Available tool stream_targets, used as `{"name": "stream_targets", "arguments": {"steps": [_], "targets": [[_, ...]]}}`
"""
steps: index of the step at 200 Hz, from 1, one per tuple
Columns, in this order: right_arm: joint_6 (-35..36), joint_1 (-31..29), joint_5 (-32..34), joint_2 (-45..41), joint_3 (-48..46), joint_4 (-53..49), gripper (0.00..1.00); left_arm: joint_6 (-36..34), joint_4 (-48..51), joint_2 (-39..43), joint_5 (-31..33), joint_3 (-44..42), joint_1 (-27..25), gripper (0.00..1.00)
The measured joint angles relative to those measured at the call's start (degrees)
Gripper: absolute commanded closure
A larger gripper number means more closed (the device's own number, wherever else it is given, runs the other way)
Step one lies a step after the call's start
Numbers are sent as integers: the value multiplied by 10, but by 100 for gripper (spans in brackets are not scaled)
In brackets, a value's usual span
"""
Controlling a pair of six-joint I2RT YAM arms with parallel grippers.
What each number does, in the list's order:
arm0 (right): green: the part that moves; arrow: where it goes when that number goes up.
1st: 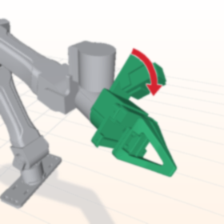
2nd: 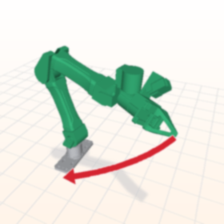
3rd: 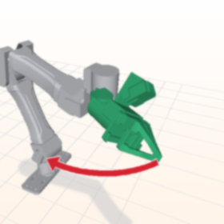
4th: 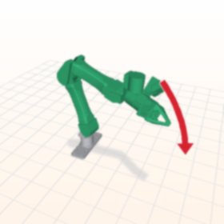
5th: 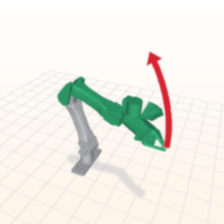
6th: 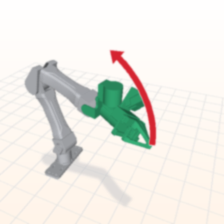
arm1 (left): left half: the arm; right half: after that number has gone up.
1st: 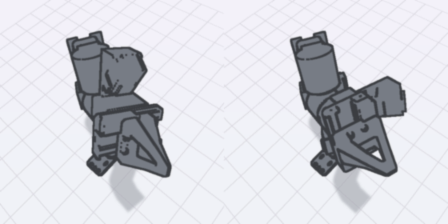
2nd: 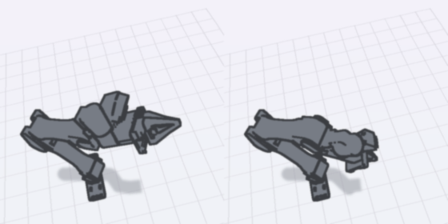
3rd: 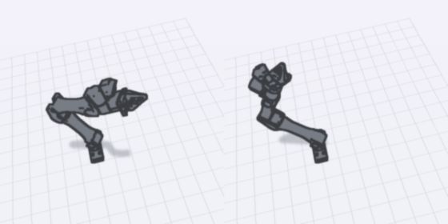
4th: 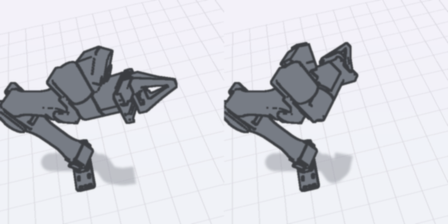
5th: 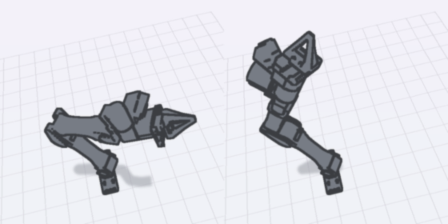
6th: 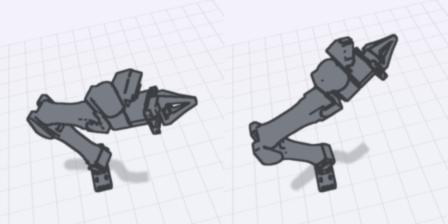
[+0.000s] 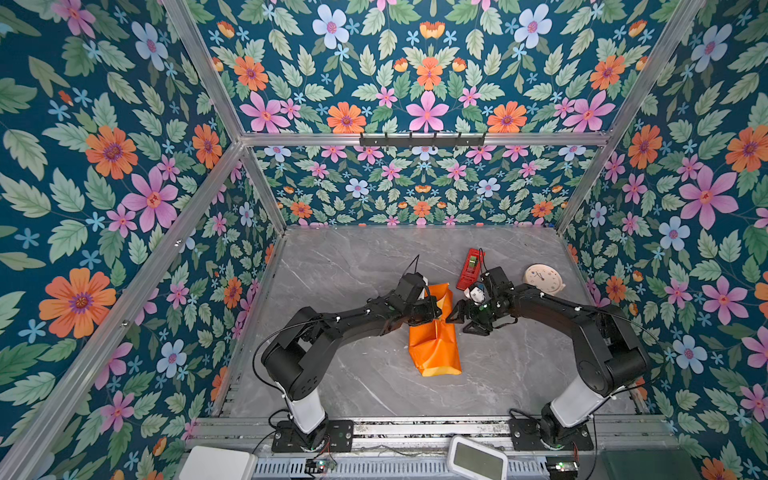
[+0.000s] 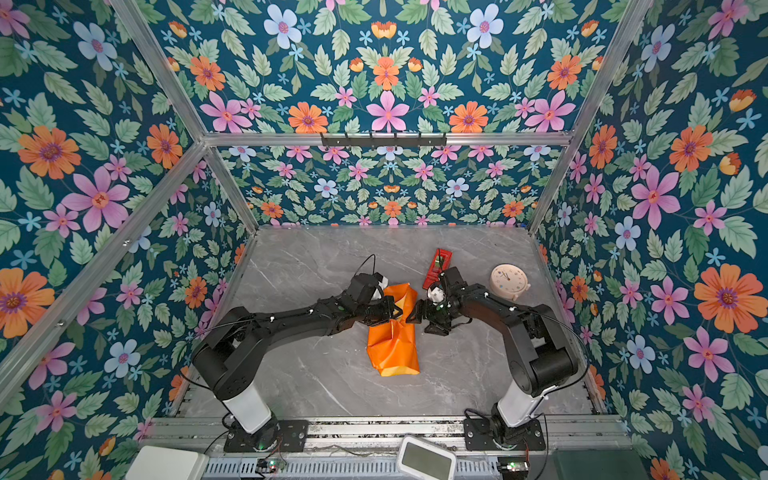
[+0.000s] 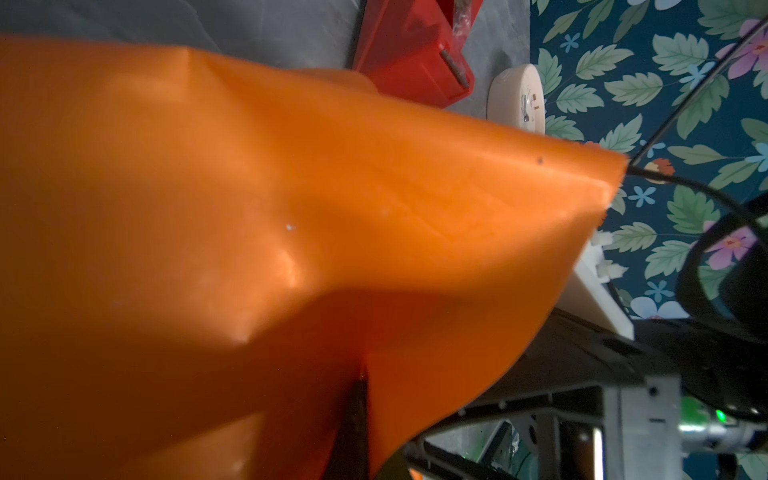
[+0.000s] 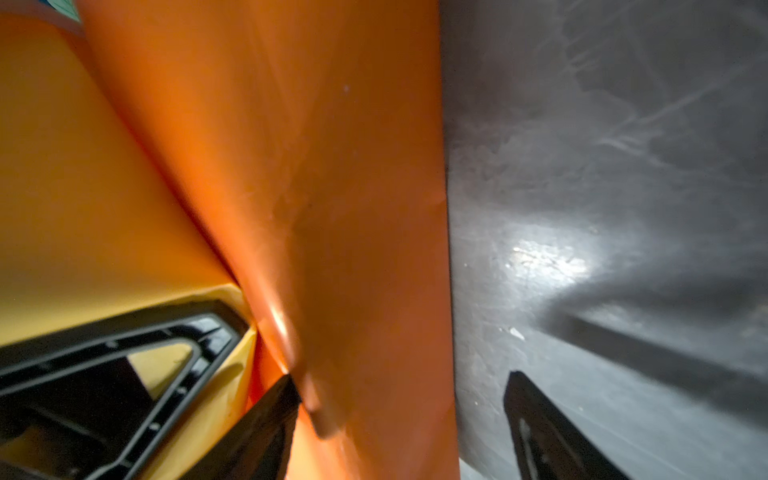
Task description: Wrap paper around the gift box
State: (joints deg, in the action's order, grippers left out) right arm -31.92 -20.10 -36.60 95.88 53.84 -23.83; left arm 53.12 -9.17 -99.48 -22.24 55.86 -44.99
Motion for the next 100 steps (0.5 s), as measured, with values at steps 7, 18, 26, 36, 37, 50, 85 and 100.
{"name": "stream_targets", "arguments": {"steps": [7, 18, 26, 36, 37, 50, 85, 100], "targets": [[0, 0, 0, 0, 0, 0, 22, 8, -7, 0, -1, -4, 0, 100], [0, 0, 0, 0, -1, 1, 22, 10, -20, 1, -3, -10, 0, 100], [0, 0, 0, 0, -1, 1, 22, 13, -28, 1, -3, -13, 1, 100], [0, 0, 0, 0, 0, 1, 22, 21, -34, 1, -4, -17, 1, 100], [0, 0, 0, 0, 0, 1, 22, 22, -35, 1, -4, -17, 1, 100], [0, 0, 0, 0, 0, 0, 22, 23, -47, 1, -5, -24, 1, 100], [0, 0, 1, 0, 5, -2, 22, 29, -91, 1, -5, -50, 2, 100], [0, -1, 4, -1, 8, -5, 22, 33, -112, 2, -4, -64, 2, 100]]}}
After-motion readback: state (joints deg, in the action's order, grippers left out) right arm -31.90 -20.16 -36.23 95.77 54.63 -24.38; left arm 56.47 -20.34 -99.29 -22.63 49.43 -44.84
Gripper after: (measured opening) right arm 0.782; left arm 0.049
